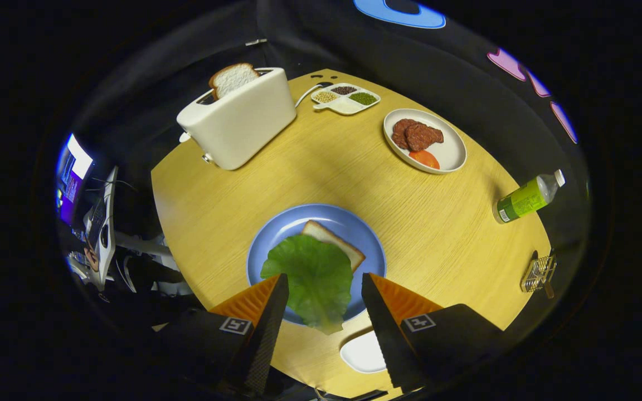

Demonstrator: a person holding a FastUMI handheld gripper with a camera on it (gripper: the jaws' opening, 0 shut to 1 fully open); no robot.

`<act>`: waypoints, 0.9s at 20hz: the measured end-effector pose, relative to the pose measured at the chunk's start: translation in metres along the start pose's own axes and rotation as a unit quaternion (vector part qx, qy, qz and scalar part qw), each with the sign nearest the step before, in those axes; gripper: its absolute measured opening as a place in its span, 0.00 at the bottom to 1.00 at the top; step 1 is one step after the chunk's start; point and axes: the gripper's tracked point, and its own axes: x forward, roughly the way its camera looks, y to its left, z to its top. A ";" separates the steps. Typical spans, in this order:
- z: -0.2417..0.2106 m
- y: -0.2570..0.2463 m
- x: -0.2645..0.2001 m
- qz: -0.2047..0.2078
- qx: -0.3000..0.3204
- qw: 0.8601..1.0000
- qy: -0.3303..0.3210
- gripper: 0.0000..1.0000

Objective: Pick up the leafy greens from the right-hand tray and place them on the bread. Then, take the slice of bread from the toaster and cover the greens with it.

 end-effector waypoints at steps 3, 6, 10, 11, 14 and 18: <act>0.031 0.015 -0.012 0.011 0.009 0.999 -0.046 0.83; 0.075 0.045 -0.032 0.044 0.020 0.994 -0.100 0.83; 0.142 0.085 -0.058 0.075 0.014 0.985 -0.156 0.83; 0.160 0.095 -0.063 0.083 0.018 0.982 -0.167 0.83; 0.207 0.122 -0.067 0.104 0.048 0.975 -0.191 0.83; 0.261 0.150 -0.052 0.120 0.068 0.971 -0.194 0.83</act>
